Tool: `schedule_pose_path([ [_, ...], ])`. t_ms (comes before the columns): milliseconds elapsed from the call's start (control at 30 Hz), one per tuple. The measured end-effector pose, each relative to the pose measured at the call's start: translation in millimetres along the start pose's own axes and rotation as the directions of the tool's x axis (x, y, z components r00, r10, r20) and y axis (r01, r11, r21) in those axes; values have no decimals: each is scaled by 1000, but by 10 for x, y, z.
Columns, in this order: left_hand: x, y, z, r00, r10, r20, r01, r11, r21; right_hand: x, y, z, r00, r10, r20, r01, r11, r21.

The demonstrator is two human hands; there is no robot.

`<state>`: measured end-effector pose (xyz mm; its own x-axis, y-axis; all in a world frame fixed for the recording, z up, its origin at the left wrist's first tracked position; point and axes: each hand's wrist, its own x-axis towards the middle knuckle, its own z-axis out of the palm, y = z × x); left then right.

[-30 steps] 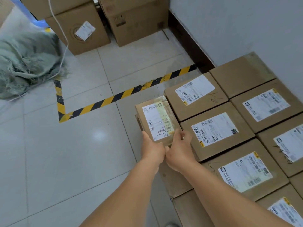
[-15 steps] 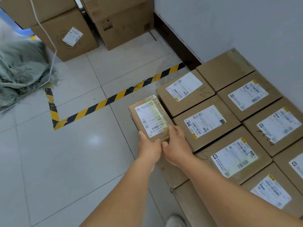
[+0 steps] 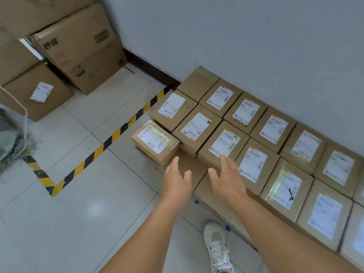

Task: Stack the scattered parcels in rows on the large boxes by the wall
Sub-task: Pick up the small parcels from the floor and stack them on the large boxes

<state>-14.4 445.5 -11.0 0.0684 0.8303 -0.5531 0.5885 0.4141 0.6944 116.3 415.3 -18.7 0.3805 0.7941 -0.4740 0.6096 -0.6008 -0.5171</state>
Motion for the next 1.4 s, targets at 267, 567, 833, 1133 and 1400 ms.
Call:
schedule_pose_path([
  [267,-962,200,552,957,165,238,-223,945,241,-1132,871,-504,952,280,-125,-267,958,108],
  [567,-1895,169,1863,826,227,516,-484,755,442,-2285,2352,-664,794,583,-174,-503,790,351],
  [833,-2958,-98,3155,683,185,706,-641,615,459,-3372,3698,-695,636,753,-169,-580,610,539],
  [1133,-4328,-579,4430,454,67,888,-831,391,396,-4757,4964,-558,404,910,-89,-613,342,712],
  [1400,-5004,-1392,4834,262,-82,962,-940,204,273,-5640,5322,156,179,984,22,-561,83,824],
])
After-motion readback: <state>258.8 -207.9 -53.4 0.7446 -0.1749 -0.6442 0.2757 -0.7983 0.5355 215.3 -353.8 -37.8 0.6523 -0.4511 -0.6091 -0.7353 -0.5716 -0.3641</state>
